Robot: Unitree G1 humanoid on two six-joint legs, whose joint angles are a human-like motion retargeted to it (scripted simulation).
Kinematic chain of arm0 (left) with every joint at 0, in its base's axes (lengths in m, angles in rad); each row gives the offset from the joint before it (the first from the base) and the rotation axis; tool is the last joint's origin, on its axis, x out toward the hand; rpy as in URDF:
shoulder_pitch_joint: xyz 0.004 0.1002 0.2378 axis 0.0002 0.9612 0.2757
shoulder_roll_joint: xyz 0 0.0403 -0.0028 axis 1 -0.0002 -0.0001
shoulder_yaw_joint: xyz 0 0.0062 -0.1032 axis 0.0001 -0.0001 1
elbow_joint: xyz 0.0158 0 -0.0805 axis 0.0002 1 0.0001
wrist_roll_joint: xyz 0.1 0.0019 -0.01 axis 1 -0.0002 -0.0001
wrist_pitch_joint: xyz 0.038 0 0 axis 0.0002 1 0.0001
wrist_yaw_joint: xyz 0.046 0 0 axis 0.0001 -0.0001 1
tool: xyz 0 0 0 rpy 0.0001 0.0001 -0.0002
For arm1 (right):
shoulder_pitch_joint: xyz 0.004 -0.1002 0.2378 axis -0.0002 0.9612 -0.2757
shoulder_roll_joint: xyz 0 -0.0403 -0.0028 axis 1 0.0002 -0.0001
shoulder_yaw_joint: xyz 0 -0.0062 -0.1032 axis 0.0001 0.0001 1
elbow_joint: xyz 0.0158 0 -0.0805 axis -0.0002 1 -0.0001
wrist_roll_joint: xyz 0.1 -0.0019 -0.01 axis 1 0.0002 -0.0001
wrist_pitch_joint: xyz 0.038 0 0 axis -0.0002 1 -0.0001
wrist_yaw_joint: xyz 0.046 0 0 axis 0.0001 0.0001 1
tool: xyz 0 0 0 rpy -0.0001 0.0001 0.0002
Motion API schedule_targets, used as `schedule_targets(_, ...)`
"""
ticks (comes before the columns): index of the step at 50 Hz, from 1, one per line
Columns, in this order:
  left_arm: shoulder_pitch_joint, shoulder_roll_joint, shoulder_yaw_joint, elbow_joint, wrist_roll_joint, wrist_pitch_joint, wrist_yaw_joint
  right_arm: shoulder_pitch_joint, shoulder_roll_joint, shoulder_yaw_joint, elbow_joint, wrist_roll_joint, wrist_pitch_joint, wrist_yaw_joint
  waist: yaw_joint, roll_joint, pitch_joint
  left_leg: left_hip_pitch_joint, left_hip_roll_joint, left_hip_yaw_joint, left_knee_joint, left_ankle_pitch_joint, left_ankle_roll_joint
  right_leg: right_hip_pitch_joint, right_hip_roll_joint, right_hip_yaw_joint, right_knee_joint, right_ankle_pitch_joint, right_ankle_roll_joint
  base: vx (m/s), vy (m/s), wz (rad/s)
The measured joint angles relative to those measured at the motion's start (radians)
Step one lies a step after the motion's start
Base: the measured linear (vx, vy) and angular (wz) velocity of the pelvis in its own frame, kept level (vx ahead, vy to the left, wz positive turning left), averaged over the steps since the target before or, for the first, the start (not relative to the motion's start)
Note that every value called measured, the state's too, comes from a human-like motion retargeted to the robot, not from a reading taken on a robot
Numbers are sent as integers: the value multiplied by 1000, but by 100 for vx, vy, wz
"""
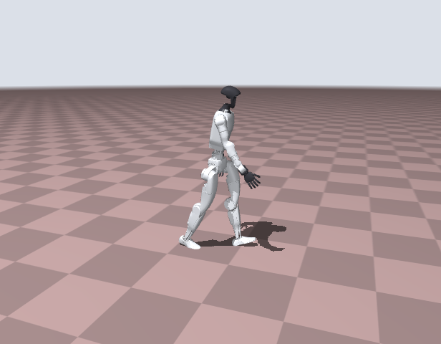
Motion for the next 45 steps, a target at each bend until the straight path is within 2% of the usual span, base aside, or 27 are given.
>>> schedule_targets(3, 32, 10, 40, -9, -29, -19, 12, 27, 10, -12, -32, -11, -18, -19, 15, -1, -13, 0, 19, 1, 0, 33, -26, 24, 9, 31, 31, -9, 4, 49, 13, -43)
schedule_targets(6, 25, 34, 77, -15, -7, -28, 37, 72, 12, -25, -90, -15, -32, -25, 18, -5, -21, 38, 32, 14, 0, 91, -21, 18, 29, 54, 133, 16, 8, 51, 15, -24)
schedule_targets(9, -6, 74, 81, -42, 42, -22, 46, 139, -6, -28, -177, -38, -34, -7, 7, -12, -24, 92, 34, 4, 0, 80, 0, -41, 53, 60, 340, 98, 18, 50, 16, 6)
schedule_targets(12, -41, 137, 43, -126, 108, -4, 48, 209, -60, -3, -297, -73, -25, 20, -9, -22, -33, 134, 35, -15, 0, 42, 14, -175, 63, 31, 626, 191, 24, 42, 14, 10)
schedule_targets(15, -72, 234, -18, -282, 181, 21, 83, 261, -164, 38, -444, -103, -12, 14, -26, -26, -49, 160, 41, -19, 2, 18, 8, -336, 19, -58, 867, 198, -20, 35, 12, -2)
schedule_targets(18, -118, 381, -82, -487, 250, 40, 157, 276, -314, 67, -596, -122, -9, -29, -56, -20, -60, 180, 46, -26, 3, 1, -7, -451, -46, -156, 951, 92, -100, 29, 9, 14)
schedule_targets(20, -161, 502, -119, -628, 292, 42, 214, 272, -424, 77, -689, -133, -16, -61, -86, -14, -66, 192, 47, -42, 3, -9, -17, -493, -66, -199, 909, 16, -128, 26, 5, 46)
schedule_targets(23, -243, 695, -156, -817, 322, 27, 289, 257, -590, 74, -804, -138, -33, -92, -143, -7, -75, 213, 39, -83, 3, -22, -30, -491, -62, -225, 664, -44, -120, 25, 1, 76)
schedule_targets(25, -307, 821, -175, -925, 325, 13, 330, 244, -696, 67, -870, -135, -39, -101, -185, -11, -73, 234, 22, -118, 4, -30, -36, -444, -59, -222, 418, -28, -94, 25, -2, 98)
schedule_targets(27, -381, 937, -191, -1011, 318, 11, 363, 228, -797, 54, -928, -135, -27, -104, -223, -25, -61, 262, -6, -150, 4, -41, -37, -375, -69, -202, 188, 36, -58, 25, -5, 93)
schedule_targets(29, -450, 1042, -207, -1077, 319, 15, 381, 215, -890, 38, -981, -141, -12, -97, -245, -36, -57, 284, -25, -170, 3, -51, -35, -326, -79, -185, 65, 89, -26, 23, -7, 61)
schedule_targets(36, -606, 1302, -245, -1209, 306, 11, 358, 200, -1151, -41, -1118, -126, -4, -51, -246, -30, -95, 320, -29, -170, 5, -73, -28, -239, -79, -195, -35, 111, 16, 19, -7, 2)
schedule_targets(45, -657, 1468, -225, -1252, 200, -2, 297, 226, -1358, -159, -1191, -52, 0, 17, -224, -32, -140, 335, -20, -145, 21, -109, -29, -205, -69, -178, -88, 101, 42, 12, -7, -15)
